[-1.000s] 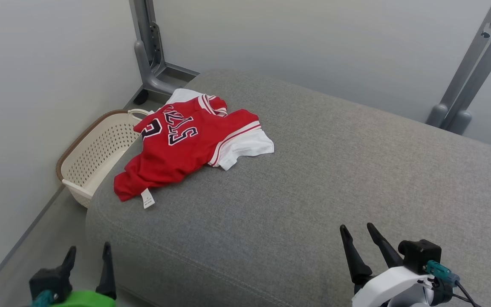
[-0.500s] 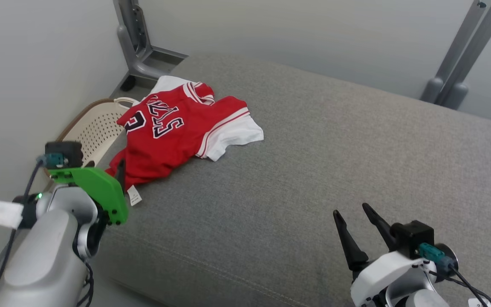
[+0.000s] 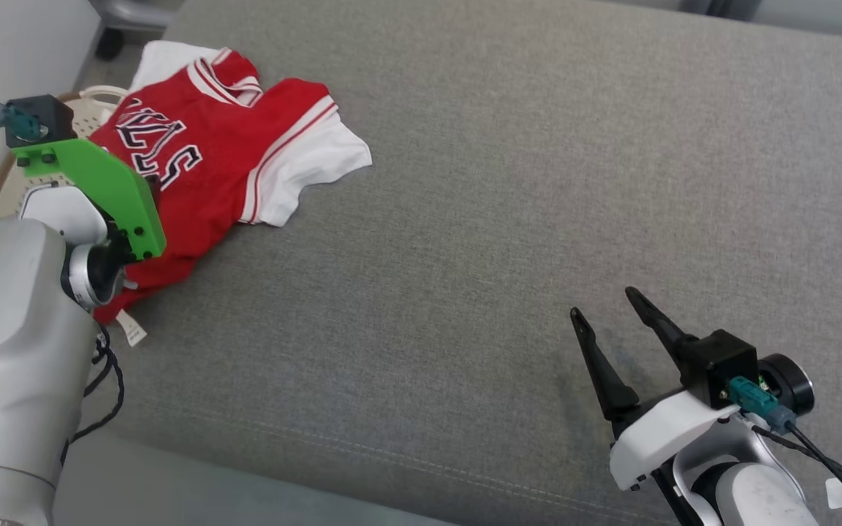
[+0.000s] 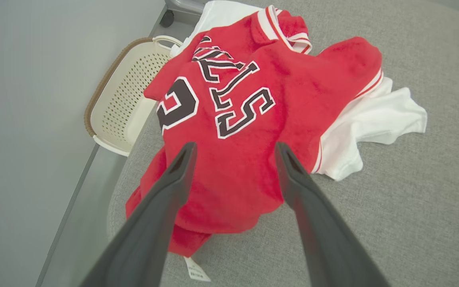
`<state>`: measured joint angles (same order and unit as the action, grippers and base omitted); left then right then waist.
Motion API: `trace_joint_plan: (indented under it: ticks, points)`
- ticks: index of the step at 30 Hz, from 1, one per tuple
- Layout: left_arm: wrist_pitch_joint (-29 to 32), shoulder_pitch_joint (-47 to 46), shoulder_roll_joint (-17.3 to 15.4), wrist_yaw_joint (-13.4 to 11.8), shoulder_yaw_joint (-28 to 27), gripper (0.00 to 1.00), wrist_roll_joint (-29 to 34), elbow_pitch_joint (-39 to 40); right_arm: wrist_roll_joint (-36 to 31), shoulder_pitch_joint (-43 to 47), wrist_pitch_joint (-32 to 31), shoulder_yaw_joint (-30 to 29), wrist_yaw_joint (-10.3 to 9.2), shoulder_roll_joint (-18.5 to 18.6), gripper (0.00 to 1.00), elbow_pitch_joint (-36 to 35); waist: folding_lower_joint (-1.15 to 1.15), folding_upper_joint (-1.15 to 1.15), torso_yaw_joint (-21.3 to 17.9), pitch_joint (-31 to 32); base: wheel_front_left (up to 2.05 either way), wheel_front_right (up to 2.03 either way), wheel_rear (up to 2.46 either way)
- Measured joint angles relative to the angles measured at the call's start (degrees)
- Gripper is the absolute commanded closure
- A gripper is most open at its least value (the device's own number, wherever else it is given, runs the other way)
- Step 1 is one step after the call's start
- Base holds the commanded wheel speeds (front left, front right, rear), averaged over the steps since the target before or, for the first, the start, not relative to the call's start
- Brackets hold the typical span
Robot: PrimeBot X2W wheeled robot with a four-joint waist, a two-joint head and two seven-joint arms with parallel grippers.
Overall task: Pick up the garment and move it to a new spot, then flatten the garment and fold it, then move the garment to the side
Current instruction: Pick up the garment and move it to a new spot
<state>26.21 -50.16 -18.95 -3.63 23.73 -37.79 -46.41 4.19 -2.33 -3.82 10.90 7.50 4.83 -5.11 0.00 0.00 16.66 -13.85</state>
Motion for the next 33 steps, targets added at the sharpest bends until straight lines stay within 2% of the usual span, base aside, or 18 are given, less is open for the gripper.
trace_joint_plan:
  ticks: [4,12,19,20,22,33]
  points:
    - [1.54,-2.68,-0.15,-0.96,-0.02,0.00,0.02,-1.67,-0.57,-0.04,-1.08,-0.63,0.00,0.59,0.00,-2.36,0.00,0.00,-1.60,-4.25,0.00,0.00,0.00]
    - [2.24,-5.21,0.56,0.67,0.35,0.00,-0.70,-4.65,-1.32,-0.04,-1.80,-0.24,0.00,1.09,0.00,-4.54,0.01,0.00,-3.99,-10.81,0.00,0.00,0.00]
    - [1.92,-6.19,1.19,1.04,0.41,0.00,-1.18,-8.13,-1.38,-0.30,-2.24,0.24,0.00,1.21,0.00,-4.99,0.01,0.00,-5.83,-13.25,0.00,0.00,0.00]
    - [1.33,-6.36,1.19,0.91,0.22,0.27,-1.31,-8.50,-1.40,-0.38,-2.24,0.26,0.00,1.21,0.00,-4.97,0.01,0.00,-6.02,-13.34,0.00,0.00,0.00]
    - [-0.76,-6.56,1.33,0.24,0.21,1.00,-1.01,-9.23,-1.40,-0.52,-2.23,0.34,0.00,1.18,0.00,-4.74,0.01,0.00,-6.27,-13.28,0.00,0.00,0.00]
    - [-6.80,-8.39,1.09,0.12,1.15,1.00,0.44,-10.05,0.22,-1.81,1.24,2.01,0.00,-0.65,0.00,0.75,0.00,0.00,-7.60,-7.56,0.00,0.00,0.00]
